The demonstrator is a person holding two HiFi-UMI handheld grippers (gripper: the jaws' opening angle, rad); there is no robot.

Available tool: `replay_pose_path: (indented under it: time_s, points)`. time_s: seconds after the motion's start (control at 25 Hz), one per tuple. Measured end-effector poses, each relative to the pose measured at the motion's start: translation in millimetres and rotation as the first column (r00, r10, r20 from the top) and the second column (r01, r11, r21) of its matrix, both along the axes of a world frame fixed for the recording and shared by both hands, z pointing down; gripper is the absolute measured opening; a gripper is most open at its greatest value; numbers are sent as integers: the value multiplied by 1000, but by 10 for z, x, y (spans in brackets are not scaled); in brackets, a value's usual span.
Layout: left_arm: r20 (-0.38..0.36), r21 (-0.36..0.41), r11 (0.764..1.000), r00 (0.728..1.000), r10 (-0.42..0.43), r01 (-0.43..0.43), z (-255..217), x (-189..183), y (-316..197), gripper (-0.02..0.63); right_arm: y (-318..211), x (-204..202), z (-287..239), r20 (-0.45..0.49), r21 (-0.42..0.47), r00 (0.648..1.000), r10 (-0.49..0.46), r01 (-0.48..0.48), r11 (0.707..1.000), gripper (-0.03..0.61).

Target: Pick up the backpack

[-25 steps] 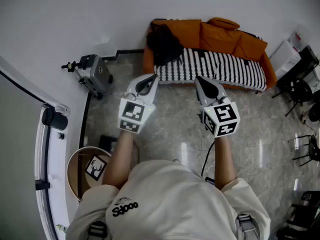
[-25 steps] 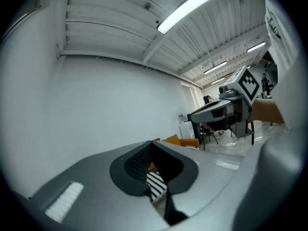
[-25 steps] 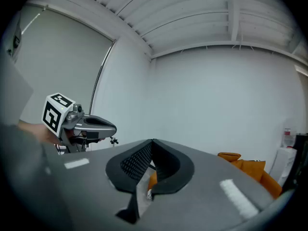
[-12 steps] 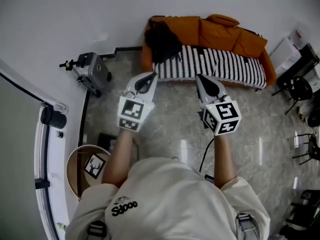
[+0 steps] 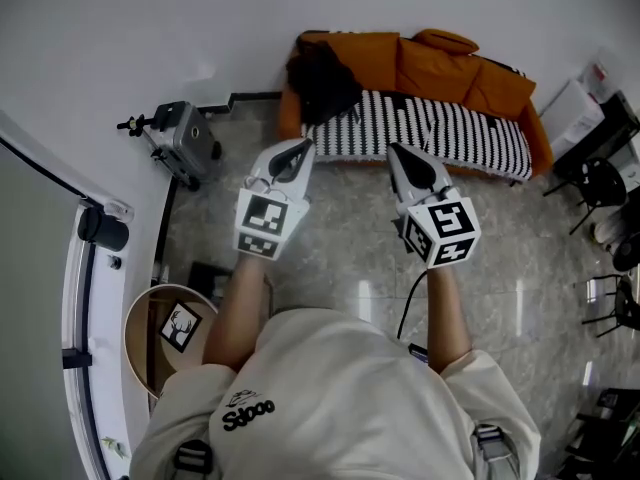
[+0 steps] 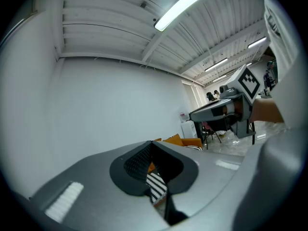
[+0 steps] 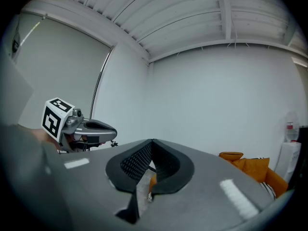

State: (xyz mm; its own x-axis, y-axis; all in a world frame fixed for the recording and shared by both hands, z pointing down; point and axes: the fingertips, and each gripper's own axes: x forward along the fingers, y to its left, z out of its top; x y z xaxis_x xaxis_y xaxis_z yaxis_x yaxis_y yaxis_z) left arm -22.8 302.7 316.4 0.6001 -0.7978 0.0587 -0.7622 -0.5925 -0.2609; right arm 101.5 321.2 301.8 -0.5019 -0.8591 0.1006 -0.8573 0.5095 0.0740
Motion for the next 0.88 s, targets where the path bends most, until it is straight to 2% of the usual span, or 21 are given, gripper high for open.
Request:
replay_pose_path:
  time_s: [0.44, 0.88]
  points:
    - [5, -3, 999, 999, -34, 34, 115, 286, 156, 11, 82, 360, 204, 38, -26, 999, -14, 15, 1000, 2]
    - [0, -42, 999, 1000, -29, 29, 316, 345, -289, 11, -348, 453, 393, 53, -72, 999, -2, 5, 997, 2]
